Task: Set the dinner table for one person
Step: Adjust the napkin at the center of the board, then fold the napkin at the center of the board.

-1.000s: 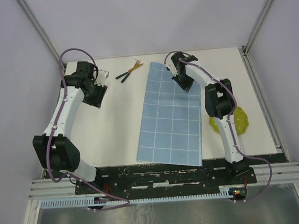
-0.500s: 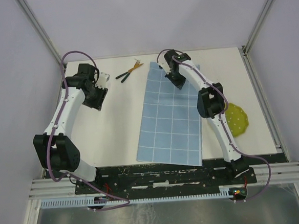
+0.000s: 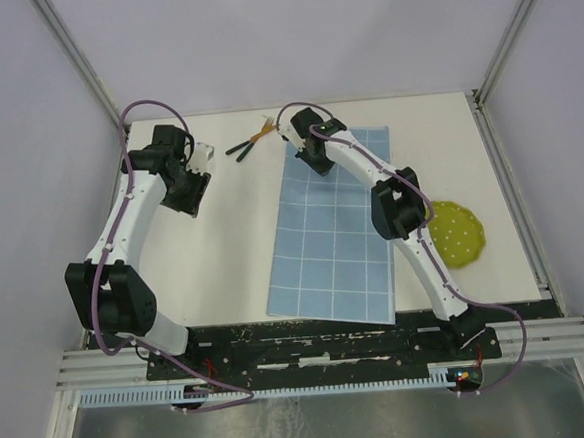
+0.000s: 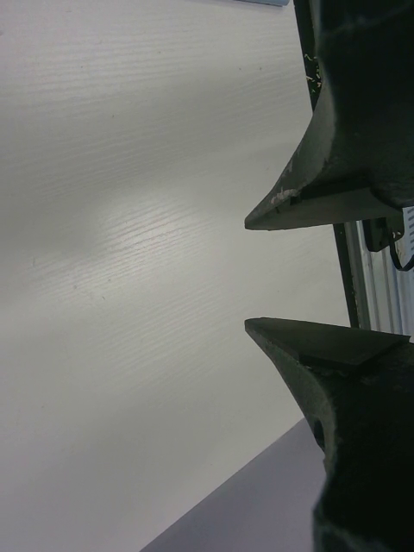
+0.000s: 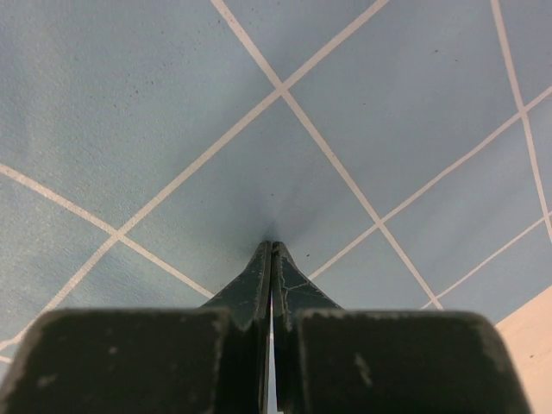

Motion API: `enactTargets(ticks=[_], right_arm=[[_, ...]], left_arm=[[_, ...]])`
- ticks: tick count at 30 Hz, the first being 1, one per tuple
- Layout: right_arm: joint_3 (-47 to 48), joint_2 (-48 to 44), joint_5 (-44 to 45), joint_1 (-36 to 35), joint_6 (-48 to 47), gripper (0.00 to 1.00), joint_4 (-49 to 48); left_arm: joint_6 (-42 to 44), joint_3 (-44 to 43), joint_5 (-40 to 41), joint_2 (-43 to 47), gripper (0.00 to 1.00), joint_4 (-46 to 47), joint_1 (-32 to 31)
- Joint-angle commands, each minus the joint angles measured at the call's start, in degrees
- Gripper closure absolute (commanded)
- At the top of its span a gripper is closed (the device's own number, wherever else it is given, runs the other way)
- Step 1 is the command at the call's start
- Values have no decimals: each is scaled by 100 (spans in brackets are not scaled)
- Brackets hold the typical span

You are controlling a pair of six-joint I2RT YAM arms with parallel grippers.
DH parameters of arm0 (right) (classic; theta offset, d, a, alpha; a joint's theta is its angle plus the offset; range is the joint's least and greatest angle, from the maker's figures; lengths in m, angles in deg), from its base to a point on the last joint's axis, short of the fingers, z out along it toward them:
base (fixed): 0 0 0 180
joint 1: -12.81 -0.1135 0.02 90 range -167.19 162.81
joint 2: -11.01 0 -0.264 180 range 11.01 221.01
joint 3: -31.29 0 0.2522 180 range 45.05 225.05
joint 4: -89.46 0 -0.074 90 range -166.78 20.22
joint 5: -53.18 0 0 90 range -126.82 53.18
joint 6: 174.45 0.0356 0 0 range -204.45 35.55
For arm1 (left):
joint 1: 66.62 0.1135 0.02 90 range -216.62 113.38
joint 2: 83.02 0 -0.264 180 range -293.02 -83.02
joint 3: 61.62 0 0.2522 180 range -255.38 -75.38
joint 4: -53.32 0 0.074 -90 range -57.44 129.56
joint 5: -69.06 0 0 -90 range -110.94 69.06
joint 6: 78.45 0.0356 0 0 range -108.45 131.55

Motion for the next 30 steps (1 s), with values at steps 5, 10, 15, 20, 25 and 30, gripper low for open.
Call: enactTargets(ticks=[5,10,15,20,25,30], right_arm=[[-358,-753,453,327,490,98,-533],[-882,-1476,392,644,552,98,-119],[-1621,-2501,-575,616,279,75,679],[-2534,-3517,-710,129,163,64,1297],[-4177,-4551,-556,-747,187,62,1109],[-5287,-5123,-613,-1174,683,61,997]], left_arm=[[163,-194,-27,74,48,120,35],[163,-245,-55,143,48,145,36],[155,-161,-36,270,48,203,37],[114,-266,99,251,46,257,35],[115,-511,356,36,40,367,31],[55,-569,388,-29,38,503,38]])
